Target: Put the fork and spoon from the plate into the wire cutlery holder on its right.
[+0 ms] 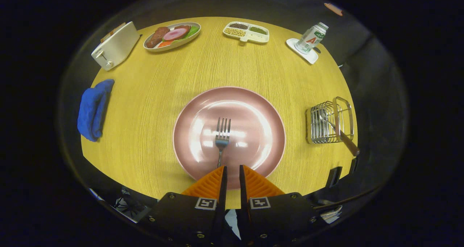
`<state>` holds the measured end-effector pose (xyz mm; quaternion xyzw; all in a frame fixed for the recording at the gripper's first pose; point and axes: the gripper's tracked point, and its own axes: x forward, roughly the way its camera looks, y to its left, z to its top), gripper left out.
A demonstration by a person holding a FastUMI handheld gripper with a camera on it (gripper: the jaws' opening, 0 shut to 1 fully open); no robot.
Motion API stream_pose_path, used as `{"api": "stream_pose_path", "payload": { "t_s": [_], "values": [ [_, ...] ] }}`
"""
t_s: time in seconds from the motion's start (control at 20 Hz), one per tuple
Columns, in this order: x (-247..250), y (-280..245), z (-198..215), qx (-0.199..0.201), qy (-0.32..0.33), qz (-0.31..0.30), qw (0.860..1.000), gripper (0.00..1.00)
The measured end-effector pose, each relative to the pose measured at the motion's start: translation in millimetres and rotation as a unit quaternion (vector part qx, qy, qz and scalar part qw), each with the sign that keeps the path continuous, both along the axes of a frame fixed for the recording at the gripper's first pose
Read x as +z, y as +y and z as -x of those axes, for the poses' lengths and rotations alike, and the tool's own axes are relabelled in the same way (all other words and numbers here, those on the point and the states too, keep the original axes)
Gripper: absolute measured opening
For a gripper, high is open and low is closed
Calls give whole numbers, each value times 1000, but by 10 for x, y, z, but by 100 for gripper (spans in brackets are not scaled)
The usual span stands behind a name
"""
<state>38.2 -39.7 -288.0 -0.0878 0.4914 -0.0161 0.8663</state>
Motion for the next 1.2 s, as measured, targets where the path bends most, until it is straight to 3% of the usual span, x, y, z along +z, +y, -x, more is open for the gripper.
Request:
{"api": "stream_pose_path", "payload": {
  "t_s": [0.65, 0.7, 0.8, 1.2],
  "values": [
    [-544, 100, 41, -11, 34, -25, 999, 18],
    [-495, 85, 45, -16, 37, -29, 999, 9],
    [-501, 109, 13, -24, 36, -41, 998, 5],
    [-177, 23, -90, -32, 8, -39, 999, 5]
  ]
}}
